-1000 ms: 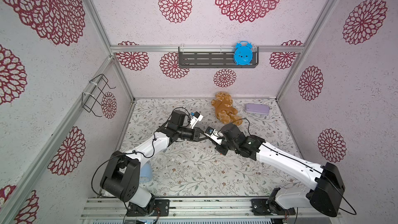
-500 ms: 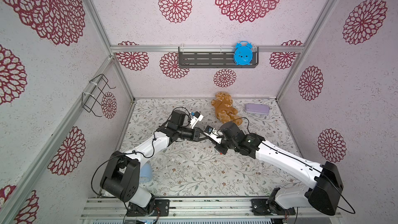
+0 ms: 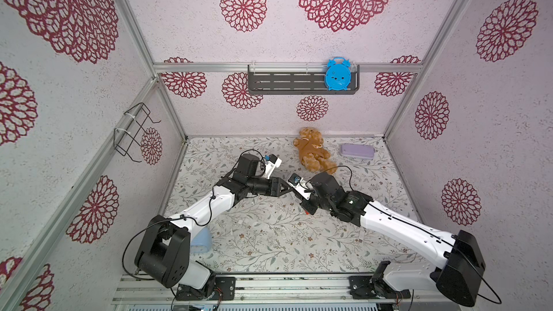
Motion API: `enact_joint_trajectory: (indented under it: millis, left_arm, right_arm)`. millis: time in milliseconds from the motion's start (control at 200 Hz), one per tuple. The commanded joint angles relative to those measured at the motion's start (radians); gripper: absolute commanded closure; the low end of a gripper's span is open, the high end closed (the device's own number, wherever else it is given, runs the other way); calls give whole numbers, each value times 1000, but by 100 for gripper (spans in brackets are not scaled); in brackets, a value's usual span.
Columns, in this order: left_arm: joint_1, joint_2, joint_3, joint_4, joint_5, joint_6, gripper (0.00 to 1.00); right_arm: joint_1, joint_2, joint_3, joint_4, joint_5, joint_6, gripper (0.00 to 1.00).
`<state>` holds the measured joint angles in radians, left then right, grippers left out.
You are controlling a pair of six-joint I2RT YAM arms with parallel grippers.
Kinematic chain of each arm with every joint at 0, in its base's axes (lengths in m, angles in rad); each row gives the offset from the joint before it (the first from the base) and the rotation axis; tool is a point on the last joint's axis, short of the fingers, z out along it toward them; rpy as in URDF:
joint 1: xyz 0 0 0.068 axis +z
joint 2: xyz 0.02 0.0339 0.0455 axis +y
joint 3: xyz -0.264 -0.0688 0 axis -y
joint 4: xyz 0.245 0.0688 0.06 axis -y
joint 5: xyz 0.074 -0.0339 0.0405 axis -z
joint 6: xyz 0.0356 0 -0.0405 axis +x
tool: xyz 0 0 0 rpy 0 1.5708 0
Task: Close the usb drive cover
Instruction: Close the cover of the USB drive, then place the USB drive at the center of the board.
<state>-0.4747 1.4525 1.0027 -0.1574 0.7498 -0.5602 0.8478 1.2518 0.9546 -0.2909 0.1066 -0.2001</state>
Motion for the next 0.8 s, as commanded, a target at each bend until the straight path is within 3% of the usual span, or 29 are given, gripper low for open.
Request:
enact_joint_trajectory:
  millis: [0, 210, 370, 580, 795]
  left_arm:
    - [20, -83, -33, 61, -150, -23, 47]
    - [33, -228, -123, 79, -358, -15, 40]
    - [34, -345, -180, 76, -504, 18, 34]
    - [37, -450, -241, 72, -634, 25, 25]
    - [42, -478, -256, 36, -681, 21, 24]
  right_arm:
    - [-45, -51, -88, 16, 44, 132, 81]
    - [-218, -14, -195, -33, -7, 354, 81]
    - [-289, 78, -204, -69, -20, 466, 81]
    - [-328, 209, -167, -65, -60, 501, 80]
    - [-329, 290, -122, -98, -31, 497, 80]
